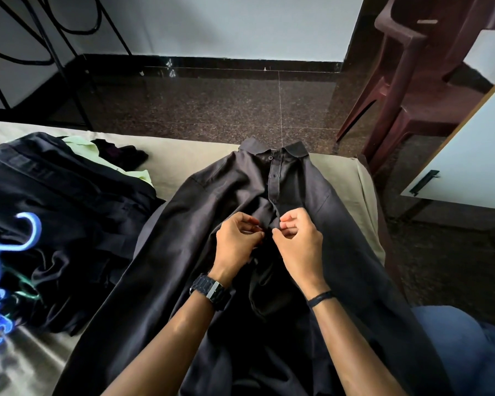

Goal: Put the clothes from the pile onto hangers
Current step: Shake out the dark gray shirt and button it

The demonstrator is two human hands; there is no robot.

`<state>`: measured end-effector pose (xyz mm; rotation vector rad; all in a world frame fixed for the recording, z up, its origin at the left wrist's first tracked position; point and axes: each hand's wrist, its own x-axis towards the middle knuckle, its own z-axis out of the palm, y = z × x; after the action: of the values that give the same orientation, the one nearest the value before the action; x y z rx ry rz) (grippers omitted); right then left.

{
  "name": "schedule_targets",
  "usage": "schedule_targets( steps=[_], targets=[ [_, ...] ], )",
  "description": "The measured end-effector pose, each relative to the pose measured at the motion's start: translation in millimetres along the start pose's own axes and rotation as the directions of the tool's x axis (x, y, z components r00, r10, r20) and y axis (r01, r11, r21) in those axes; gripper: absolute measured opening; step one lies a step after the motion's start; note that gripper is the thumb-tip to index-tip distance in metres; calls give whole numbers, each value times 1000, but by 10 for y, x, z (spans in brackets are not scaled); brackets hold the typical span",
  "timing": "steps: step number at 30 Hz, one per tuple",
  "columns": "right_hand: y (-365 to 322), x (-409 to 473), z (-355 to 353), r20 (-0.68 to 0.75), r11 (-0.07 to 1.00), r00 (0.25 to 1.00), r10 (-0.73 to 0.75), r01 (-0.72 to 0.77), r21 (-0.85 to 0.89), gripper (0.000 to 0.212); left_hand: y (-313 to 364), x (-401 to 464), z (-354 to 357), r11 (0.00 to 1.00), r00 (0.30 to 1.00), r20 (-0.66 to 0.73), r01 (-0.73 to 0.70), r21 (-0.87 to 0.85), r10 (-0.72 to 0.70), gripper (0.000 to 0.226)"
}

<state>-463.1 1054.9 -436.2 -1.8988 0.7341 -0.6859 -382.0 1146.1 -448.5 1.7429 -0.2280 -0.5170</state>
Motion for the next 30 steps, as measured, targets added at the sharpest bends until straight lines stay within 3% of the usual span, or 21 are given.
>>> schedule_targets(
  steps=[3,7,13,19,25,30],
  targets=[
    [-15,7,-6,35,998,998,-59,59,-12,25,15,-16,-2,999,999,14,-37,37,37,24],
    [32,-22,43,100,989,989,-111,119,-85,26,7,-20,-5,997,1000,19,13,-72,-12,26],
    [47,-42,59,88,988,988,-129,136,-74,24,7,-52,-24,993,999,9,48,-110,-47,24],
    [60,-32,71,125,962,980,-152,175,-207,24,13,-94,10,994,997,-81,-5,-113,-4,25],
    [11,-60,96,-89,980,982,-166,155,-127,27,43,-76,-1,990,989,-100,-103,94,113,26],
    [34,-71,131,101,940,958,-267,282,-194,28,28,-78,19,999,994,-100,-35,-4,35,26]
  ],
)
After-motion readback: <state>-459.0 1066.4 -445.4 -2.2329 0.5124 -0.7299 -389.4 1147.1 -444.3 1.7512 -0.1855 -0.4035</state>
